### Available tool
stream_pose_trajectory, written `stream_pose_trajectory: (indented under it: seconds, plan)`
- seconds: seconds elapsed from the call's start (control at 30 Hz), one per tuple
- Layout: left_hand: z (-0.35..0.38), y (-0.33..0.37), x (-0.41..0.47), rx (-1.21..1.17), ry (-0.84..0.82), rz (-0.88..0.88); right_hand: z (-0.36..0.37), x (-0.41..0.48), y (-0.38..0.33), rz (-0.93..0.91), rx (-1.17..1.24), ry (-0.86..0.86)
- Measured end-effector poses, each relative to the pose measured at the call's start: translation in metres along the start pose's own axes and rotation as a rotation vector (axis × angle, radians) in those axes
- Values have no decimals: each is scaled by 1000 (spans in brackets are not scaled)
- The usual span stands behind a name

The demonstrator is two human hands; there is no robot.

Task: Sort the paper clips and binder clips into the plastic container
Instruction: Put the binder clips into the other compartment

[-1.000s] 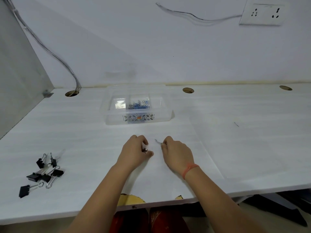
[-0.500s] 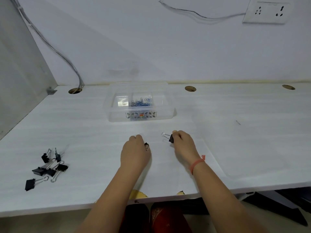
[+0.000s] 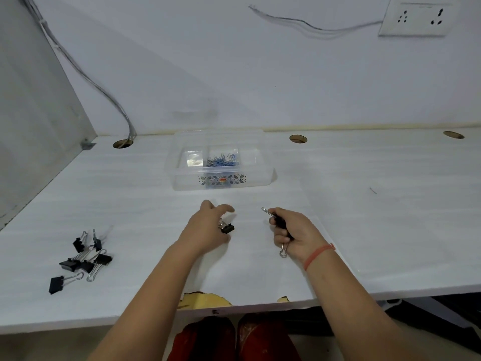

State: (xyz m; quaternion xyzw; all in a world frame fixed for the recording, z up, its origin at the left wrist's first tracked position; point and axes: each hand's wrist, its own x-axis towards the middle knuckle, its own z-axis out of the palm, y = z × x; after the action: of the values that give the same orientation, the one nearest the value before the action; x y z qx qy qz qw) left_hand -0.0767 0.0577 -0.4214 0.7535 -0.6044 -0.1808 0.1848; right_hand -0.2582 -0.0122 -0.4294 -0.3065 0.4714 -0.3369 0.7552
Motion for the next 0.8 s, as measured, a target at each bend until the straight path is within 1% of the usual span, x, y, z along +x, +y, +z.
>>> stream_pose_trajectory:
  seconds: [0.1,0.2,0.27,0.3,0.33,0.4,0.47,0.53,0.6,0.63,0.7,0.8]
  plan:
    - [-8,-4,7,59,-77,50,1,-1,2,-1,-27,-17]
    - [-9,-6,8,82,-61,62,2,0,3,11,-35,-26]
    - [-5,-8,6,78,-16,60,1,1,4,54,71,-42]
    - [-1,-7,4,25,19,61,0,1,4,76,151,-52]
    - [4,-5,1,-78,67,49,-1,2,4,96,231,-61]
    - [12,7,-7,-398,164,-32,-1,4,5,126,367,-73]
    - [13,22,-9,-760,207,-182,3,4,6,133,467,-76]
    - [8,32,-6,-1129,142,-383,12,5,4,112,509,-81]
    - [-2,41,1,-1553,36,-528,22,3,-4,72,489,-92]
    - [-7,45,6,-1718,8,-588,29,4,-12,44,466,-91]
    - [-19,54,20,-1899,8,-674,41,6,-31,-27,427,-65]
    - [-45,69,48,-1990,45,-672,61,16,-66,-175,324,-6]
